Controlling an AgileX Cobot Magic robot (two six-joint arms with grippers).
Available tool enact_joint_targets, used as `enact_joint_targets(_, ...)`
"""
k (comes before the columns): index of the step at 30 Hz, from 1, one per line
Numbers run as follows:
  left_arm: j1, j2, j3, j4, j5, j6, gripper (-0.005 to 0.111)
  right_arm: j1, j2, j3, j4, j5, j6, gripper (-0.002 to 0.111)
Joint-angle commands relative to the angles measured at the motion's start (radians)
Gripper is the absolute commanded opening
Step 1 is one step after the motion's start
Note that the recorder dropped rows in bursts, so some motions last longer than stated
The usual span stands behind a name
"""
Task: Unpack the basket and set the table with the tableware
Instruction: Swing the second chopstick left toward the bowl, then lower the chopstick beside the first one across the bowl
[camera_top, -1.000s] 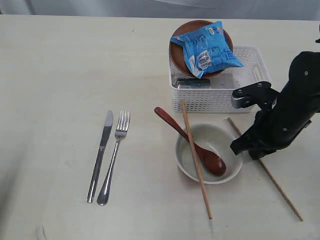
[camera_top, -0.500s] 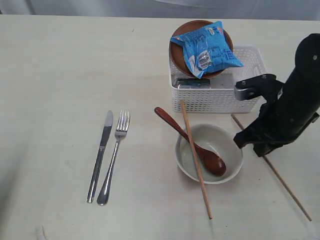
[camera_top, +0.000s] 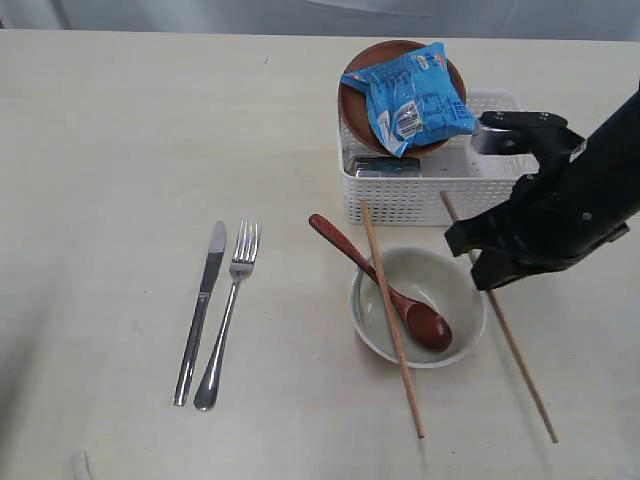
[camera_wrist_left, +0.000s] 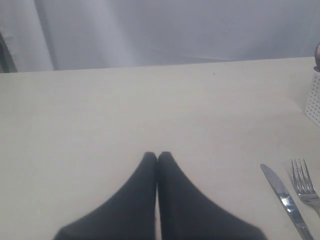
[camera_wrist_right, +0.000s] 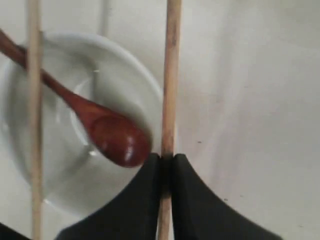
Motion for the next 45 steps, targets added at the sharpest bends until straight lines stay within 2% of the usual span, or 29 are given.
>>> enact_joint_targets(1,0.003,-0.003,0.004,0.003,-0.002,0.006,0.0,0.002,-0.009,-0.005,0.174,0.02,-0.096,0.0)
enact_joint_targets(5,0.003,-0.003,0.004,0.003,-0.002,0.006,0.0,0.002,-0.009,-0.005,0.269,0.02,-0.115,0.0)
enact_joint_targets(14,0.003,-0.003,0.004,0.003,-0.002,0.006,0.0,0.005,-0.009,-0.005,0.331,0.02,-0.117,0.0)
enact_joint_targets(22,0.003,-0.003,0.004,0.0,-0.002,0.006,0.0,0.1,0.007,-0.005,0.33,-0.106,-0.105,0.0)
enact_joint_targets(32,0.003,-0.003,0.004,0.0,-0.002,0.006,0.0,0.12,0.104,-0.005,0.335,-0.128,-0.083,0.0)
enact_joint_targets(45,0.003,-0.003,0.004,0.0,-0.002,0.006,0.0,0.12,0.115,-0.005,0.338,-0.158,-0.088,0.0)
